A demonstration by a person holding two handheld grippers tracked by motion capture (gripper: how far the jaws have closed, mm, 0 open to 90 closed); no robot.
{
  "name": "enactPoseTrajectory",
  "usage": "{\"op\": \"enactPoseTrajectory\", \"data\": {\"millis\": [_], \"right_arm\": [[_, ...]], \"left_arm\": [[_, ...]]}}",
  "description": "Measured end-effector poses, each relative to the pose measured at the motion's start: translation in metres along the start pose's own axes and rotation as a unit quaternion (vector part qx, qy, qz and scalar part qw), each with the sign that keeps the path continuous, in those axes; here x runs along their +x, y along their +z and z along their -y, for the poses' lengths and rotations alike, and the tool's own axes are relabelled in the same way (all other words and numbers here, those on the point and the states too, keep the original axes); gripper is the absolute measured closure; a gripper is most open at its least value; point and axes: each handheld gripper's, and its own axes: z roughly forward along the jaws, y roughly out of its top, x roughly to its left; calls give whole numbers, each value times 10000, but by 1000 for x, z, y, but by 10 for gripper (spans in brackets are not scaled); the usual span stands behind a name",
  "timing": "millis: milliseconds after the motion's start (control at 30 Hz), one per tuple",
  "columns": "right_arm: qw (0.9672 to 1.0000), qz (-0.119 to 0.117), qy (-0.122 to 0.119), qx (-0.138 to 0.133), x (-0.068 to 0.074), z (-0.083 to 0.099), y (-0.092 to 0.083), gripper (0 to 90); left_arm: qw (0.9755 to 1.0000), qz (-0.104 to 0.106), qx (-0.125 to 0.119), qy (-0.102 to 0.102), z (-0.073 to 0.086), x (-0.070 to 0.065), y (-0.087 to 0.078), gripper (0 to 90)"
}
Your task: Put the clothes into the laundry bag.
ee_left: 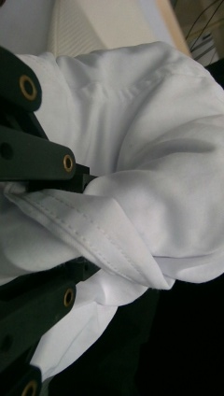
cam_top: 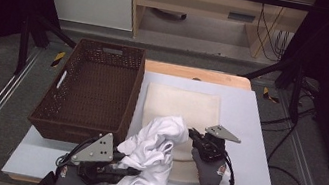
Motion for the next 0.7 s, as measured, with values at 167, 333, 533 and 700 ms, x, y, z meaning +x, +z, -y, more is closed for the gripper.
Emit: {"op": "enactPoseTrajectory", "data": {"millis": [167,333,533,700], "right_arm": [[10000,-24,18,-9,1,0,0,872],[10000,-44,12,-39,1,0,-1,873],[10000,-59,-7,-60,1,0,-3,874],[9999,-112,-46,-68,4,0,-4,874]], "left_arm": [[9991,171,392,42,4,0,17,690],[9959,265,855,143,5,1,43,689],[9909,267,1322,54,3,5,75,687],[9892,119,1459,87,-4,1,92,679]]}}
